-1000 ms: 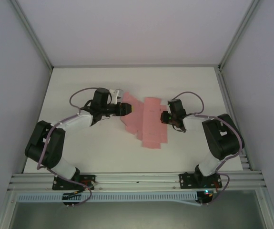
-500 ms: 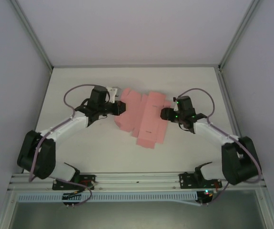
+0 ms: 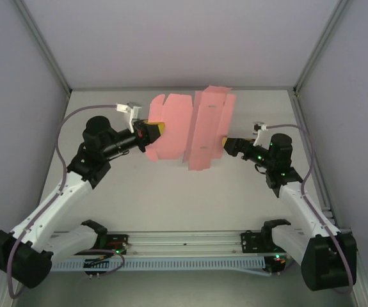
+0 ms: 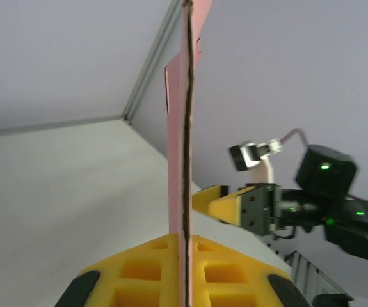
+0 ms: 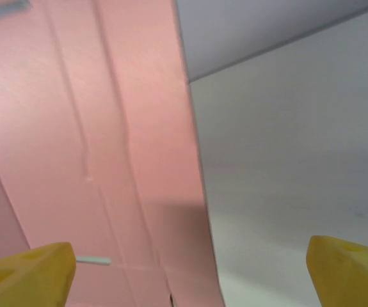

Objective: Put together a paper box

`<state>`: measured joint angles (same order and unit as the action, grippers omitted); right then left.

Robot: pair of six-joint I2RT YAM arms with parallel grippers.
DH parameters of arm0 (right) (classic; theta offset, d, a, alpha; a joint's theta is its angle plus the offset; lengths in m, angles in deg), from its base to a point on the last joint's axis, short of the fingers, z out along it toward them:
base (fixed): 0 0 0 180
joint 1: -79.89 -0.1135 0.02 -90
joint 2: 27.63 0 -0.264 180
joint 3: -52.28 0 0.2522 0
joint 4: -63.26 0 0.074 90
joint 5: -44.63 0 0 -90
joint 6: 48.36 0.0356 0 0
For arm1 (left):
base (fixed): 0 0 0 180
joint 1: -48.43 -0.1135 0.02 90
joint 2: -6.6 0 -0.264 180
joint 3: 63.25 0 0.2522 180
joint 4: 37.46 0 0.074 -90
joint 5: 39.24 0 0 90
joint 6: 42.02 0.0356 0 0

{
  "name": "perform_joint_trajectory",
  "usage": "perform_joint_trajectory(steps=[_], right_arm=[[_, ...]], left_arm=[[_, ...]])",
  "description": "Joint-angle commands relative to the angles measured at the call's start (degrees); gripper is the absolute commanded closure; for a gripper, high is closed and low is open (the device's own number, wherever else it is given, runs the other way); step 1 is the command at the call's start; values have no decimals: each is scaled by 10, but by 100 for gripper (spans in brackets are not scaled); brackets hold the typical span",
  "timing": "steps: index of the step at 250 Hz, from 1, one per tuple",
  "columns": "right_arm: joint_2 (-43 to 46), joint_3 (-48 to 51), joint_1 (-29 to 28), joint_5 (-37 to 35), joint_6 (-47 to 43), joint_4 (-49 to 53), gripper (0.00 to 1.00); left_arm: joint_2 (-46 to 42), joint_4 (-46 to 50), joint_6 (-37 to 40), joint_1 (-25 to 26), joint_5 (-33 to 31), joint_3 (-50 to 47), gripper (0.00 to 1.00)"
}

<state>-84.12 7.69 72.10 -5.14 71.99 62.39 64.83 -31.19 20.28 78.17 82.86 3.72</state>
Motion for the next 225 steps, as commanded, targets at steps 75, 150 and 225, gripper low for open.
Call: perform_joint_trajectory(steps=[75, 150, 225], right_arm=[[-20, 0, 4, 133, 28, -157, 63], [-17, 9, 3, 161, 29, -189, 97], [8, -40, -19, 54, -168, 109, 100]], left_arm=[[-30, -62, -47, 2, 32, -9, 100], [-35, -54, -47, 2, -12, -29, 100], [-37, 170, -26, 2, -262, -32, 0]])
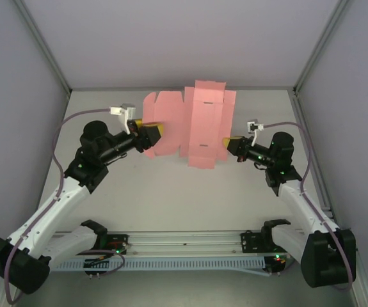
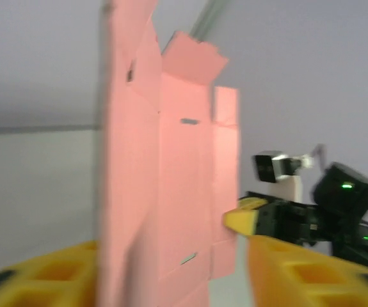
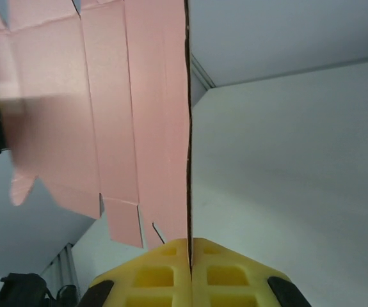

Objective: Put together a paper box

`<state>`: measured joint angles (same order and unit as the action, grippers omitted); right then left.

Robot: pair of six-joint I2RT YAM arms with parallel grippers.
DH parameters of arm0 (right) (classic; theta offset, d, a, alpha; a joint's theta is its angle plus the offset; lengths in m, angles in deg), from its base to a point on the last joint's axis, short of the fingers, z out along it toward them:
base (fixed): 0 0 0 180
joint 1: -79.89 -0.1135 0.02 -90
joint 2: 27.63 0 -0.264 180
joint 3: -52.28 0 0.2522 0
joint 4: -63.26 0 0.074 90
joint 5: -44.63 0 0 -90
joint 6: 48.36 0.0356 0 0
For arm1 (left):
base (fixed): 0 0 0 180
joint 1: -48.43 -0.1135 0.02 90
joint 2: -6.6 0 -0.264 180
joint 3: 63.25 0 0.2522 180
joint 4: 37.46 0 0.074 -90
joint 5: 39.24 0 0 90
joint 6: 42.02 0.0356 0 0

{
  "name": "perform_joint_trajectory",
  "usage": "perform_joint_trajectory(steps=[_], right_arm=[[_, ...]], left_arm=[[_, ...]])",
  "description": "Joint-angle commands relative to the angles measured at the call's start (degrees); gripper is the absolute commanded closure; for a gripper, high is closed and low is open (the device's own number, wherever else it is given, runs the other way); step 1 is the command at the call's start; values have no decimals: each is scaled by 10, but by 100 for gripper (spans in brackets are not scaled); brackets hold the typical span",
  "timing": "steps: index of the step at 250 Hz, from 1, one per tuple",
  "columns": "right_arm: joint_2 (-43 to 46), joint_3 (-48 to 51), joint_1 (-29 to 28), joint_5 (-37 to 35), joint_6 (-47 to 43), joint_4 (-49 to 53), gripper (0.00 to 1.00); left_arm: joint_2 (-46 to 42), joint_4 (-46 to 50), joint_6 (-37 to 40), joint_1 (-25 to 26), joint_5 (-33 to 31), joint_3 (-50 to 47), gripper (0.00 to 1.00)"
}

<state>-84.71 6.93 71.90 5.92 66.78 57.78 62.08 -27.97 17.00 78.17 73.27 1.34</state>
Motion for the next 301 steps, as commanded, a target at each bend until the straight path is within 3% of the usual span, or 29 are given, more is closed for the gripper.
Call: perform_joint_trajectory(steps=[1, 47, 65, 113, 147, 231, 282, 301], right_arm=[[13, -32, -18, -58, -119, 159, 100], [-23, -21, -72, -161, -165, 257, 100], [-45, -16, -96, -200, -175, 263, 100], [-97, -69, -162, -377, -257, 338, 100], [-123, -103, -186, -456, -318, 349, 100], [-139, -124, -263, -586, -528, 270, 100], [-179, -112, -348, -771, -660, 191, 98], [-196, -102, -365, -805, -691, 151, 99]], left_arm=[[-10, 143, 5, 2, -172, -9, 0], [-5, 306, -25, -3, -363, 8, 0], [8, 347, -27, -8, -401, 24, 0], [48, 340, -13, -14, -369, 36, 0], [70, 305, -6, -14, -324, 29, 0], [115, 287, -1, -17, -293, 42, 0], [122, 263, -1, -24, -260, 44, 0], [128, 259, 4, -25, -247, 49, 0]])
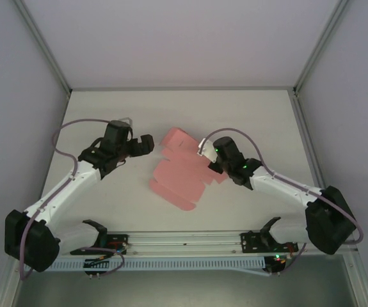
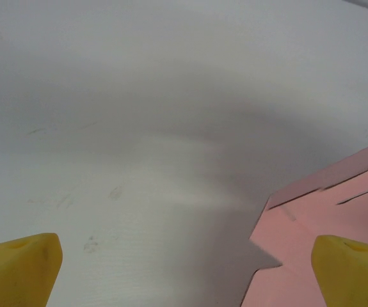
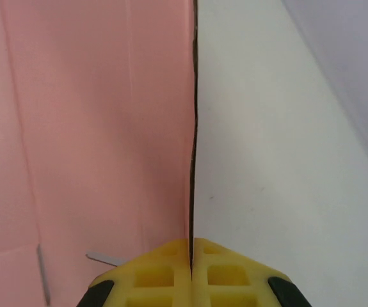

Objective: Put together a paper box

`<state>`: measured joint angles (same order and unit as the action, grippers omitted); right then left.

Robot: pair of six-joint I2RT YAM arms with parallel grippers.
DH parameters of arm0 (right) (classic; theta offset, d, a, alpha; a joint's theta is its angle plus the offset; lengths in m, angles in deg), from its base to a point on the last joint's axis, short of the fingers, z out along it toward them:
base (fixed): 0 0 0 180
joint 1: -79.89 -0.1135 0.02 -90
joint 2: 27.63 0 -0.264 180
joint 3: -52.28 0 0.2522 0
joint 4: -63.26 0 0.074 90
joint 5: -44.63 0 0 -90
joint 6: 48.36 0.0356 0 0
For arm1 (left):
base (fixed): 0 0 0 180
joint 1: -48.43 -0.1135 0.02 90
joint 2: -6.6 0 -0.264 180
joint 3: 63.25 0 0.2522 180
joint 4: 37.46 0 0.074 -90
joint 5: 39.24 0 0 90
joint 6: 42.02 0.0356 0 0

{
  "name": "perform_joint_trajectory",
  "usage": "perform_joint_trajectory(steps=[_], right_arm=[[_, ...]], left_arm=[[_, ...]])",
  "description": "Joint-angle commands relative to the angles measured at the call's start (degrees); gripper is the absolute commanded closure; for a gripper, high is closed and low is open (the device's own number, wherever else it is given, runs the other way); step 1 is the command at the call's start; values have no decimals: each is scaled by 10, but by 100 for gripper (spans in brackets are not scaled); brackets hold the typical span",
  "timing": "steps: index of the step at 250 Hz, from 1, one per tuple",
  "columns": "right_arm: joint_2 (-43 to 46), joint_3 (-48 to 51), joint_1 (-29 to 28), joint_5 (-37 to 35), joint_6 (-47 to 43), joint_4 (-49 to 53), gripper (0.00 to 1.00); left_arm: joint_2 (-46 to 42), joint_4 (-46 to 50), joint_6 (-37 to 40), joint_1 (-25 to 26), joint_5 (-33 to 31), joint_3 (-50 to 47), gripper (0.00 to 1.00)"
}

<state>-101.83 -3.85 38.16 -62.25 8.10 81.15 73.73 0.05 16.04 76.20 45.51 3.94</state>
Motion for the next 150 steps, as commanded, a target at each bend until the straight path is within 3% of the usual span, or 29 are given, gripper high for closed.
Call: perform_joint_trajectory(steps=[1, 67, 115, 150], right_arm=[[-25, 6, -29, -124, -105, -85, 99], [-53, 23, -36, -123, -139, -165, 99], [-71, -5, -35, -73, -110, -114, 99], [-76, -5, -35, -68, -108, -122, 100]], left_arm=[[13, -21, 13, -6, 31, 23, 0], [59, -29, 36, -9, 78, 69, 0], [107, -110, 56, -10, 253, 130, 0], [176, -105, 56, -11, 307, 188, 0]])
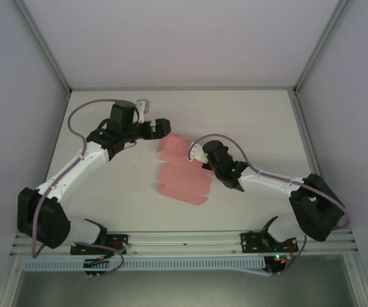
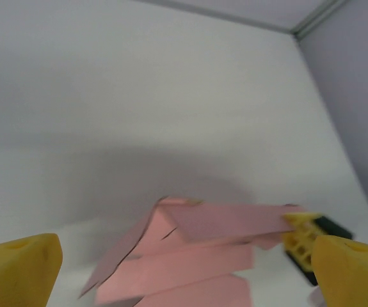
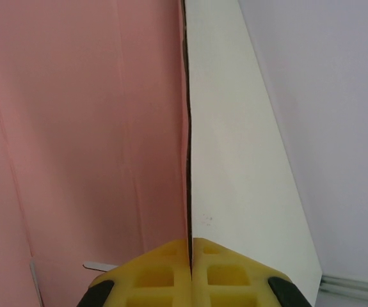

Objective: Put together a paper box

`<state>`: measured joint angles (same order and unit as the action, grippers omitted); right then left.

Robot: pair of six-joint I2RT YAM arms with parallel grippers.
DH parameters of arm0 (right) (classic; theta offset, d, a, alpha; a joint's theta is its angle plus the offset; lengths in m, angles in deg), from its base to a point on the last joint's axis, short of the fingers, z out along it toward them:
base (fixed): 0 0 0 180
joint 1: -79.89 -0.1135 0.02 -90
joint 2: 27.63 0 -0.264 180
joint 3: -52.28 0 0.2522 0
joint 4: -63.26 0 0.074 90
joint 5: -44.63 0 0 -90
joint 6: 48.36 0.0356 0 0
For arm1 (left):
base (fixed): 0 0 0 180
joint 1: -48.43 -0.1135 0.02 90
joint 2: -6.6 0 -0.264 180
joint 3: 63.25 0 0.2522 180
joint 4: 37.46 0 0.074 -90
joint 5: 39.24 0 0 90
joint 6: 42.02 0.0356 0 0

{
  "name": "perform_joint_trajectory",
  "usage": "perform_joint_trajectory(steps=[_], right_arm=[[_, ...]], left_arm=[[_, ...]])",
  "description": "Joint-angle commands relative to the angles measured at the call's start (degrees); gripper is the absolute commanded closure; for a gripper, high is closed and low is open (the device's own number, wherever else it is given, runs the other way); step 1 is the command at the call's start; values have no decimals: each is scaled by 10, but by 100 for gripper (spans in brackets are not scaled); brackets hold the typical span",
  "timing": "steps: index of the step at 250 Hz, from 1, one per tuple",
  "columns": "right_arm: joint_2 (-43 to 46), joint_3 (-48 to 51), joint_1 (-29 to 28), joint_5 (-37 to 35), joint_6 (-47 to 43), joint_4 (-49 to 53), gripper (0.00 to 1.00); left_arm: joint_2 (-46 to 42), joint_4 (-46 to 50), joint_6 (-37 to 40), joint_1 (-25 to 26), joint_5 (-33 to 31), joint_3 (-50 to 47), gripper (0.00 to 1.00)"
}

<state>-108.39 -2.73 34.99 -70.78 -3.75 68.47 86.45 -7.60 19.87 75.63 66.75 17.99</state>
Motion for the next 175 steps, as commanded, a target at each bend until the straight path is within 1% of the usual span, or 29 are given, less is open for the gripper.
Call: perform_joint_trajectory(steps=[1, 39, 70, 102, 144, 175], right_arm=[[-10, -16, -3, 17, 10, 5, 99], [-10, -20, -1, 21, 17, 14, 99], [-10, -23, 2, 18, 26, 16, 100], [-12, -26, 3, 15, 28, 17, 99], [-19, -31, 3, 17, 33, 25, 99], [-23, -36, 3, 12, 37, 24, 99]], left_arm=[[50, -28, 17, -5, 96, 50, 1], [105, -26, 16, -4, 158, 74, 6], [128, -24, 7, -3, 181, 74, 12], [135, -22, 8, -3, 182, 66, 12], [141, -20, 9, 1, 183, 64, 16], [150, -2, 16, 7, 185, 70, 24]])
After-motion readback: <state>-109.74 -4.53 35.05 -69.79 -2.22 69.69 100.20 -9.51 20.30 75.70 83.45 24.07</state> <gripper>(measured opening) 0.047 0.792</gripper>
